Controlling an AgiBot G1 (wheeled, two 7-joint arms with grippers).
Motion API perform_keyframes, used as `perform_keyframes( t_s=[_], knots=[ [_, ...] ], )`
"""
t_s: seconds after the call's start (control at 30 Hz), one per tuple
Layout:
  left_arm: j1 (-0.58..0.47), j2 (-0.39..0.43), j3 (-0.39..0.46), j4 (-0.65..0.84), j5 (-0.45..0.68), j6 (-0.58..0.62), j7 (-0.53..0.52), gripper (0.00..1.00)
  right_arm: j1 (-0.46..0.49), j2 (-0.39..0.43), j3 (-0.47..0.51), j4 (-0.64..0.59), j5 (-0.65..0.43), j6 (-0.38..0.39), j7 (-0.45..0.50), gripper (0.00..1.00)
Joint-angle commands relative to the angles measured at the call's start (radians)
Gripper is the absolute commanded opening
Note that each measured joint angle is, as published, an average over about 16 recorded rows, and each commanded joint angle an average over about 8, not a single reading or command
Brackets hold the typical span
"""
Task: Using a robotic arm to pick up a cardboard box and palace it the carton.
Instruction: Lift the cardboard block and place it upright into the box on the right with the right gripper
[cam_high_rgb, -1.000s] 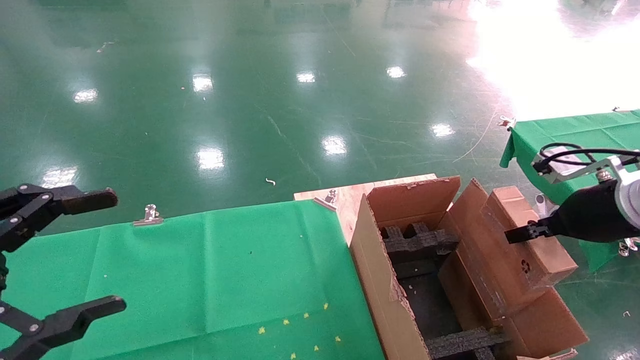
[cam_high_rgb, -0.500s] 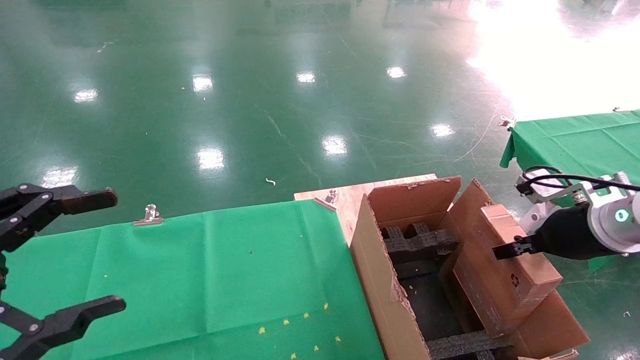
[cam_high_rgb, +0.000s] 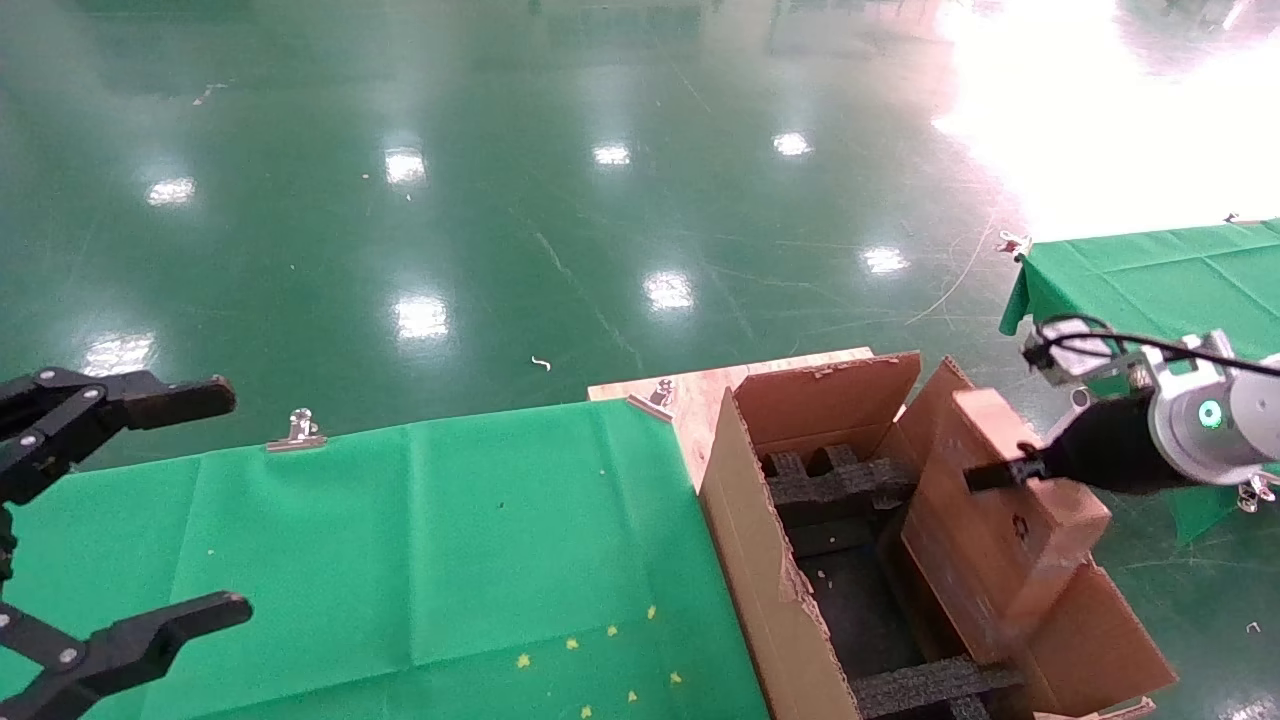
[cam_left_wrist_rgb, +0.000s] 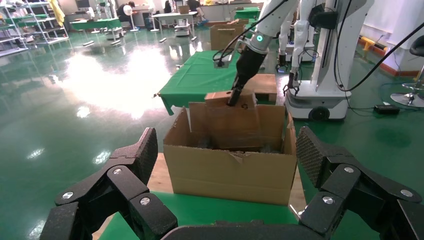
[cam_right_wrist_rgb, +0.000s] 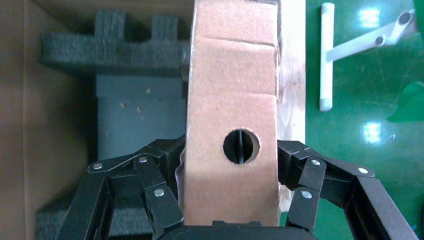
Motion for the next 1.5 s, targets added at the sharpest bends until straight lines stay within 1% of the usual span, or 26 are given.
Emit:
perform_keyframes(
  t_s=[0.03,0.47,0.77,1.1,1.5],
  knots=[
    [0.000,0.000,0.000,0.000,0.000,0.000,0.000,1.00,0.000,-0.010,0.004,-0.016,0.001,0.011,0.002,0.00],
    [0.000,0.000,0.000,0.000,0.000,0.000,0.000,1.00,-0.060,-0.022,-0.014,-0.041,0.024,0.034,-0.016,0.00],
    [0.000,0.000,0.000,0.000,0.000,0.000,0.000,1.00,-0.136,-0.055,-0.031,-0.086,0.041,0.076,-0.020,0.00],
    [0.000,0.000,0.000,0.000,0.000,0.000,0.000,1.00,-0.246,-0.129,-0.036,-0.205,0.118,0.105,-0.053,0.00],
    [0.000,0.000,0.000,0.000,0.000,0.000,0.000,1.00,-0.363,-0.227,-0.011,-0.377,0.224,0.121,-0.149,0.00]
  ],
)
